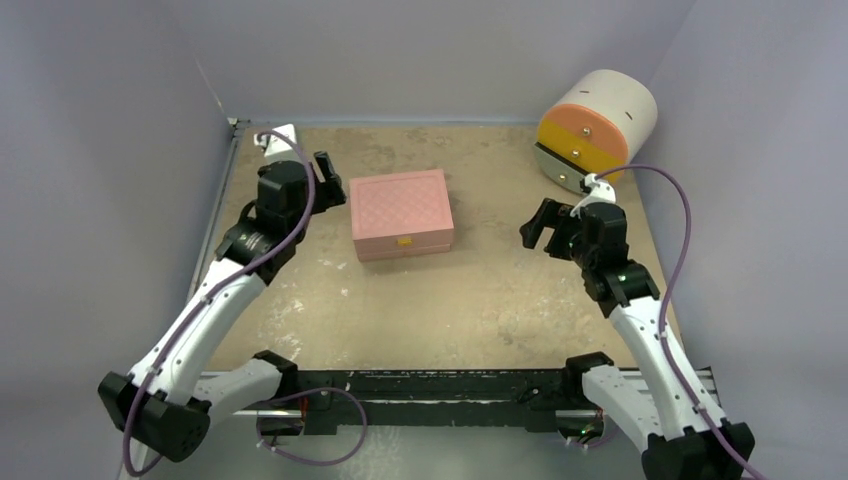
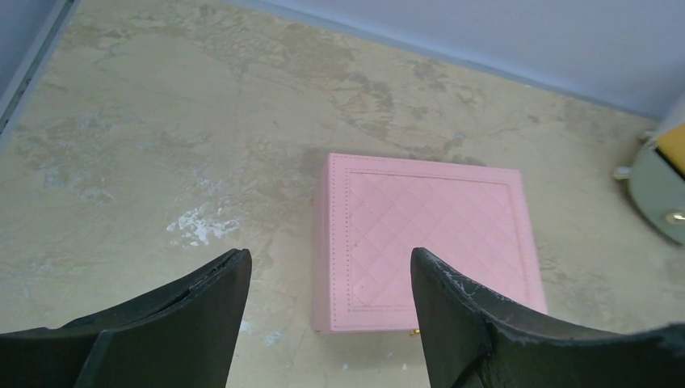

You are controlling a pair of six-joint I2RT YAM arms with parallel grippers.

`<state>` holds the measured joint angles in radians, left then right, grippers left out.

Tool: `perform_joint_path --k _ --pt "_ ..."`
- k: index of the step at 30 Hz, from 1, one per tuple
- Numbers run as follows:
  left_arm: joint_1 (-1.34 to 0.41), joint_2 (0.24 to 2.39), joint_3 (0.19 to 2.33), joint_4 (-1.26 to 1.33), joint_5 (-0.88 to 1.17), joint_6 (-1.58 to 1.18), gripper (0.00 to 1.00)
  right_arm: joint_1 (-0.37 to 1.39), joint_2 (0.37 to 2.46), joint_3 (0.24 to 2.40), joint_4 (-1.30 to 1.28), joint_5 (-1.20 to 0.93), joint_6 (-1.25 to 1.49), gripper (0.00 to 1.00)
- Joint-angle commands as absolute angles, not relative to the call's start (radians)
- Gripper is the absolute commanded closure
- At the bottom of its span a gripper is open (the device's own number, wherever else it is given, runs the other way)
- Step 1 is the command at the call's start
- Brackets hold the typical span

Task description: Organize the mixed jewelry

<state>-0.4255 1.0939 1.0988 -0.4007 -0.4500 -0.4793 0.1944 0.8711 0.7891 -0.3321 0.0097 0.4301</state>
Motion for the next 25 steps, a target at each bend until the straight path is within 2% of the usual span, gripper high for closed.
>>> perform_joint_path --k 1,18,21,25 --pt "-0.422 0.952 1.164 -0.443 -0.364 -0.512 0.29 0.196 0.779 0.767 -0.326 -0.023 0.407 0.01" --pt "-0.422 0.465 0.924 -0.529 -0.202 -0.598 0.27 0.196 0.618 0.724 -0.271 -0.108 0.458 0.01" --pt "-0.422 0.406 0.884 -0.523 -0.197 -0.618 0.27 0.196 0.593 0.740 -0.293 -0.181 0.390 0.01" --pt "-0.422 0.384 0.854 -0.507 -0.198 -0.633 0.27 0.196 0.542 0.755 -0.273 -0.144 0.405 0.01"
